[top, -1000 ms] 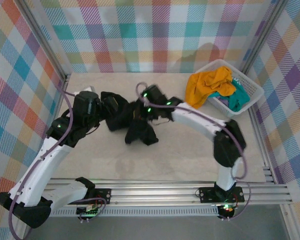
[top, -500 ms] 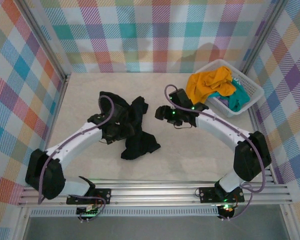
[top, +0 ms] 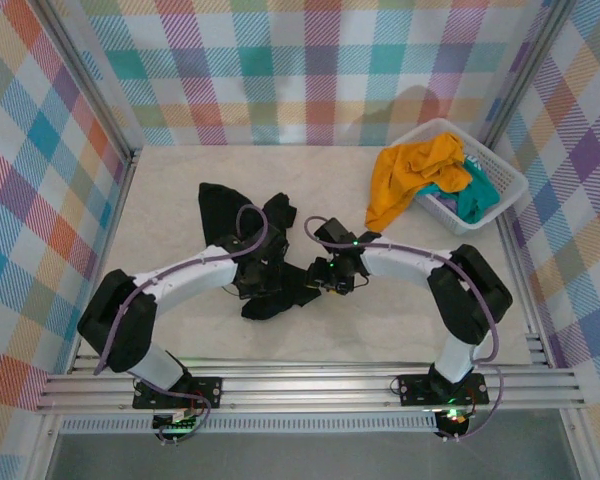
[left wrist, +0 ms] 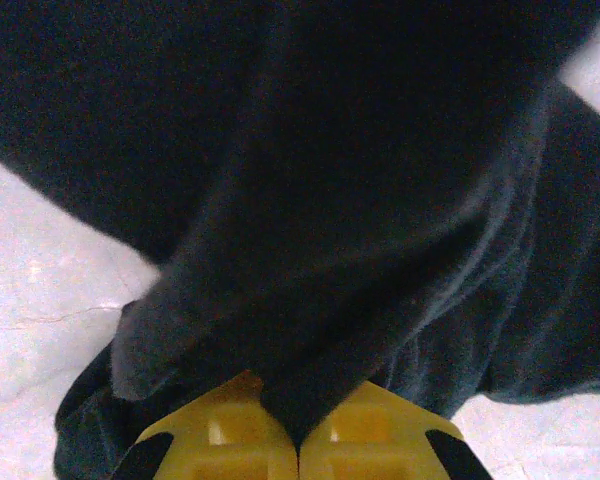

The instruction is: Fold and stack the t-shirts

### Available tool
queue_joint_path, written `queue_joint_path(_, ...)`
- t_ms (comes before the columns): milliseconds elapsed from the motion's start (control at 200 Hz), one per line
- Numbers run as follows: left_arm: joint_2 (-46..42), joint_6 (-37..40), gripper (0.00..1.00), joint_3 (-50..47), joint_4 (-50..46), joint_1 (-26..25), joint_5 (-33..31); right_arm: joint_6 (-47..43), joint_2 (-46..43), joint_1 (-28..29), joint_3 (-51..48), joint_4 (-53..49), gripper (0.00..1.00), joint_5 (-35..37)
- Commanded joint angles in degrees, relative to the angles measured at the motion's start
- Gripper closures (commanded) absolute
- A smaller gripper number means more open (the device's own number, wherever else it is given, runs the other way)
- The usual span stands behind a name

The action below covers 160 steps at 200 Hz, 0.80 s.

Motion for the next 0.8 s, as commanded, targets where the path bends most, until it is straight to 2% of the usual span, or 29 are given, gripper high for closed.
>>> queue_joint_path(0,-4.96,-0.10,1.00,4.01,-3.81,-0.34,-2.26,2.54,2.09,1.42,0.20,1.71,0.53,-2.25)
queue_joint_path(50,-5.61,0.08,1.00,5.36,-5.16,-0.36,-2.70,3.45,2.57,1.60,0.16,2.90,0.55,-2.71)
queue_joint_path(90,-6.07,0.20,1.00,6.24,-6.02,-0.35,-3.11,4.21,3.04,1.65,0.20,3.93,0.61,-3.18)
queue_joint_path(115,-6.28,0.30,1.00,6.74,-6.75,-0.29,-3.49,4.36,3.27,1.67,0.50,4.15,0.68,-3.01)
queue_joint_path(195,-7.76,0.56,1.00,8.33,-8.40,0.15,-4.83,4.85,3.04,1.54,2.22,2.01,1.00,0.11)
queue_joint_path(410,-10.91,2.81,1.00,18.13,-11.83,7.02,-2.27,3.58,-9.61,-2.26,5.39,-5.05,1.00,12.42)
queue_joint_path(515,-9.24,3.87,1.00,24.59,-10.91,12.72,3.64,0.93,-14.73,-7.19,8.95,-8.42,1.00,14.13)
queue_joint_path(650,-2.46,6.00,1.00,34.96,-6.70,17.19,13.75,-3.71,-17.28,-13.40,17.20,-11.99,1.00,13.42)
queue_joint_path(795,10.38,10.65,1.00,57.73,-9.38,17.99,19.24,-6.24,-15.98,-19.23,28.82,-14.83,1.00,11.84)
